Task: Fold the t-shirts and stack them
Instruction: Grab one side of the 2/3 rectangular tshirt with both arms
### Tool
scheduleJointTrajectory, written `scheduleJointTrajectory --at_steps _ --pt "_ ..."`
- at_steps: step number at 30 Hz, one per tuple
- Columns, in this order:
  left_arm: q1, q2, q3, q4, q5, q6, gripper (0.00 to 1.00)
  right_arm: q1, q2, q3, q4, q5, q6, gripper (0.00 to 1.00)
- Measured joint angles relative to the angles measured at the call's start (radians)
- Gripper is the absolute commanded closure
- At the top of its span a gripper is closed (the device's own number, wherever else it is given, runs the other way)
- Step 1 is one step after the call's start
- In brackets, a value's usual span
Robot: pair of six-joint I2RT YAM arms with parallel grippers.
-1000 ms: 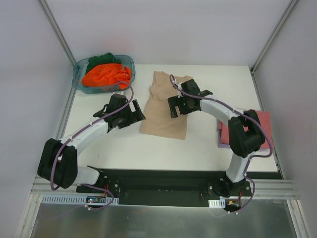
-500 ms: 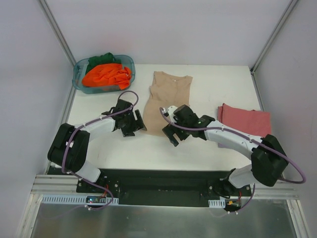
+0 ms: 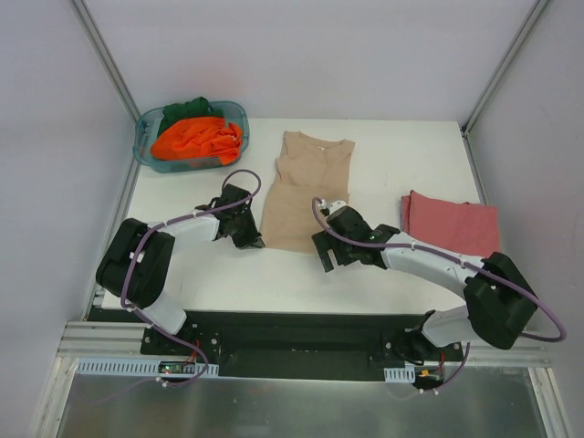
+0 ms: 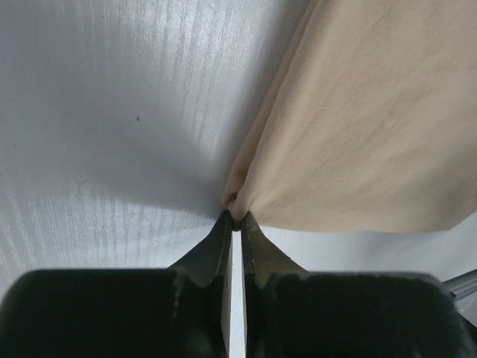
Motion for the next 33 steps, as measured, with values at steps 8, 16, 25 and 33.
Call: scheduleJointTrajectory --at_steps 8,16,25,33 --pt "0.0 0.0 0.0 0.002 -0.001 0.001 1.0 -0.042 -0.108 -0.111 0.098 0.022 0.271 0.26" --pt "0.0 0.0 0.0 0.002 -0.001 0.001 1.0 -0.14 -0.069 -0.191 0.212 -0.026 0.405 0.44" --pt "0.0 0.0 0.0 0.003 -0.003 0.0 1.0 -0.148 0.032 -0.191 0.36 -0.126 0.462 0.86" --pt "0.0 -0.044 -0.039 0.02 -0.027 0.0 1.0 -0.153 0.046 -0.198 0.381 -0.185 0.475 0.99"
